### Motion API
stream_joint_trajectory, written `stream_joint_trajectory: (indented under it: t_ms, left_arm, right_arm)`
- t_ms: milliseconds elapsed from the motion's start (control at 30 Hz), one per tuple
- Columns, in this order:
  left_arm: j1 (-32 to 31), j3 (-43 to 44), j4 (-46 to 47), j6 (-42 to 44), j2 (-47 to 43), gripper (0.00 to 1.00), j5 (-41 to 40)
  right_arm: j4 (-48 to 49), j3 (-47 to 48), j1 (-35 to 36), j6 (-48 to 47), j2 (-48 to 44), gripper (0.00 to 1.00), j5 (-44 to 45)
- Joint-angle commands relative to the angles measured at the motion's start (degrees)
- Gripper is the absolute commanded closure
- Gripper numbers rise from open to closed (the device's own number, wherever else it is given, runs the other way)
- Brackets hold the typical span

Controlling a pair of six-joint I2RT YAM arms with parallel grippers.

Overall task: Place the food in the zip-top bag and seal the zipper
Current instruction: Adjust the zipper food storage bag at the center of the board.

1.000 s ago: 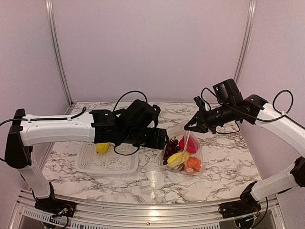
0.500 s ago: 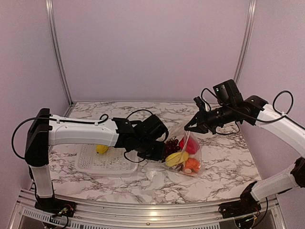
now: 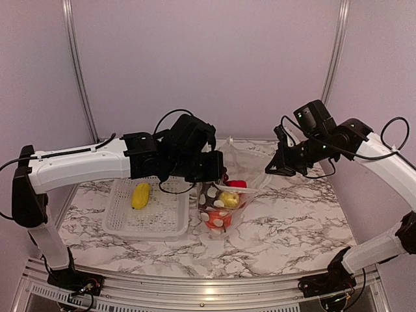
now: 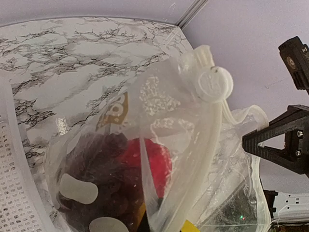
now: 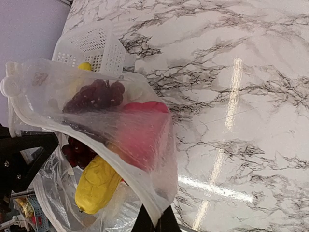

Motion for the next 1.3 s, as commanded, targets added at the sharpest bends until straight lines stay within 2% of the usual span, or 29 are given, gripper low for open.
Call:
stream_joint_trajectory:
  t_ms: [0,67,333,367,533,633,733,900,933,1033,1067,1167,1267]
  left_arm:
    - [0.73,1.39,3.58,0.11,6.35,0.96,2.95]
    - [0.73,1.52,5.55,0.51,6.7,0.96,3.24]
    - [1.55,4.78,3.36,2.28,9.67,0.88,3.65]
    - [1.6,4.62,3.49,2.36,9.68,0.88,3.88]
    - [1.78,4.49,4.71,2.3,9.6,0.9,4.71]
    - [1.78,4.48,5.16,2.17,9.46,0.93,4.77]
    - [1.78,4.15,4.41,2.32,9.27,0.94,3.72]
    - [1.79,2.17,3.26,3.6,6.64,0.92,1.38]
    - [1.78,1.7,2.42,3.8,5.7,0.88,0.02]
    - [1.99,-0.22,-2.05,2.83,2.92,0.64,-6.89]
    - [2.4,-1.5,-2.63,2.71,2.18,0.59,-7.69]
    - [4.43,-4.82,-2.67,1.73,1.31,0.52,-5.44]
    - [5.52,-5.69,-1.71,3.44,2.67,0.49,-1.03]
  right_arm:
    - [0.66,1.79,-0.36,-1.4,0.7,1.0,-0.39]
    - [1.74,0.53,-0.34,-1.79,1.47,1.0,-1.37]
    - [3.93,-2.75,-0.33,-2.87,4.43,1.0,0.12]
    - [3.81,-2.59,-0.39,-2.7,4.6,0.93,0.75]
    - [1.69,0.42,-0.39,-2.83,5.88,0.73,4.96]
    - [1.43,2.05,-0.35,-3.88,7.37,0.69,5.96]
    - [3.38,2.66,-0.35,-4.6,8.84,0.73,4.85]
    - [4.18,6.05,-0.2,-4.31,11.97,1.0,3.5]
    - [3.65,7.24,-0.1,-4.47,12.5,1.0,3.62]
    - [1.51,10.42,0.1,-4.76,13.26,1.0,3.62]
    - [0.87,11.1,0.17,-4.92,13.23,1.0,3.33]
    - [-1.0,12.26,0.53,-4.96,12.66,1.0,2.95]
    - [-2.22,12.53,0.88,-4.78,11.8,1.0,2.6]
